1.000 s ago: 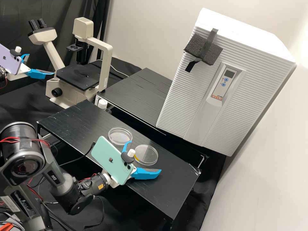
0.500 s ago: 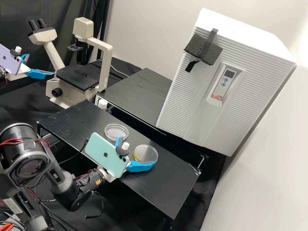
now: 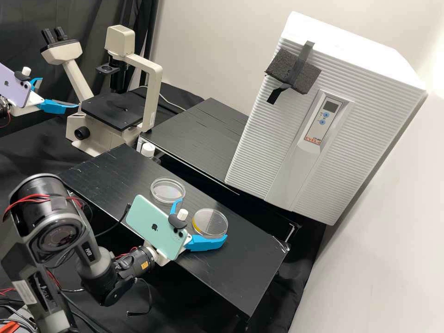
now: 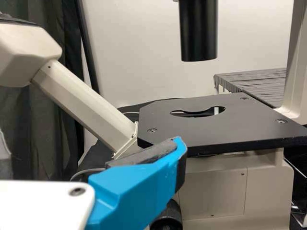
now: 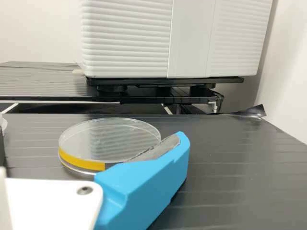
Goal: Close the petri dish lid.
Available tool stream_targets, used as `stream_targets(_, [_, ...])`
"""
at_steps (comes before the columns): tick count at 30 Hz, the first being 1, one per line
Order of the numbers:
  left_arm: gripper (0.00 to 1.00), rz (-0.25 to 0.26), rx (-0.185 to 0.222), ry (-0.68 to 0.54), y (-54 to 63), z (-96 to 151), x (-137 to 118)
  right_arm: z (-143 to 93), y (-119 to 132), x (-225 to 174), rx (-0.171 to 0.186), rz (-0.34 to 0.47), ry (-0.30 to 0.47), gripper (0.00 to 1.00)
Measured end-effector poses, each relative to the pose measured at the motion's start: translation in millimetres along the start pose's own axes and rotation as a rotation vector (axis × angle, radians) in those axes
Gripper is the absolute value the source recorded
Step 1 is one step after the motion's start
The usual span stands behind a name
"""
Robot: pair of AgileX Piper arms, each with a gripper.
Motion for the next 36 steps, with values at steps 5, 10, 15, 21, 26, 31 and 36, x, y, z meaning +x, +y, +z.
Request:
stream_targets(5, [1.00, 0.000, 0.000, 0.000, 0.0, 0, 0, -1, -1, 4, 0.000, -0.002, 0.008, 0.00])
stream_targets(10, [1.00, 0.000, 0.000, 0.000, 0.0, 0, 0, -2, -1, 8, 0.001, 0.000, 0.010, 0.00])
stream_targets(15, [1.00, 0.000, 0.000, 0.000, 0.0, 0, 0, -2, 0, 9, 0.006, 0.016, 0.005, 0.00])
stream_targets(21, [1.00, 0.000, 0.000, 0.000, 0.0, 0, 0, 0, 0, 10, 0.011, 0.015, -0.009, 0.00])
stream_targets(26, [1.00, 0.000, 0.000, 0.000, 0.0, 0, 0, 0, 0, 12, 0.014, 0.018, -0.010, 0.00])
stream_targets(31, [1.00, 0.000, 0.000, 0.000, 0.0, 0, 0, 0, 0, 13, 0.015, 0.022, -0.011, 0.00])
stream_targets(36, [1.00, 0.000, 0.000, 0.000, 0.0, 0, 0, 0, 0, 13, 0.015, 0.022, -0.011, 0.00])
